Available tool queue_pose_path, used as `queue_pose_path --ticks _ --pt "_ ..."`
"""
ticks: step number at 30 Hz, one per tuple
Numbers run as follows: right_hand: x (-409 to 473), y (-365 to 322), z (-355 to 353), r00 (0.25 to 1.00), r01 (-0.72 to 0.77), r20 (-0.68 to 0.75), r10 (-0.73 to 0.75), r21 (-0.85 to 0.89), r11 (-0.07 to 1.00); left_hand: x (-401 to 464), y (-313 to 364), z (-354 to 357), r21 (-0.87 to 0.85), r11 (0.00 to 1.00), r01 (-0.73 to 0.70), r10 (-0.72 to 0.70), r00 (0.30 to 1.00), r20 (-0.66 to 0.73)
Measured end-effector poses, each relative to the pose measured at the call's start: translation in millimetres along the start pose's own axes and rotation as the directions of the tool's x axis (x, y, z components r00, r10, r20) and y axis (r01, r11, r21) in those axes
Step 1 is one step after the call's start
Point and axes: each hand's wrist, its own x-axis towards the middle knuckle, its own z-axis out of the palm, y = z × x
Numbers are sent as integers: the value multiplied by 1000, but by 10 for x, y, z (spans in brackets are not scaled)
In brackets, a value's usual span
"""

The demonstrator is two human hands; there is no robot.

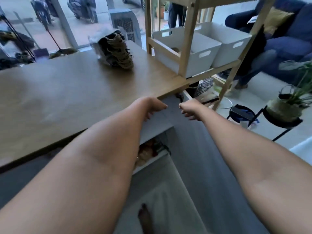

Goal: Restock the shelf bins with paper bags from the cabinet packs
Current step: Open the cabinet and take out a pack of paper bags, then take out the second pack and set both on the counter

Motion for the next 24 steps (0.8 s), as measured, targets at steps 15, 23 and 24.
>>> queue_pose_path --ticks 15,23,24 --pt "-105 583 1593 944 -39 317 94 -175 984 -99 -1990 849 131 965 226 -225 974 -21" --pt "404 720 2479 893 -74 436 110 -100 992 440 -2994 859 -129 942 309 -335 856 -393" --pt "422 667 2514 893 -63 444 78 -48 997 515 -3036 824 -167 940 298 -341 830 -441"
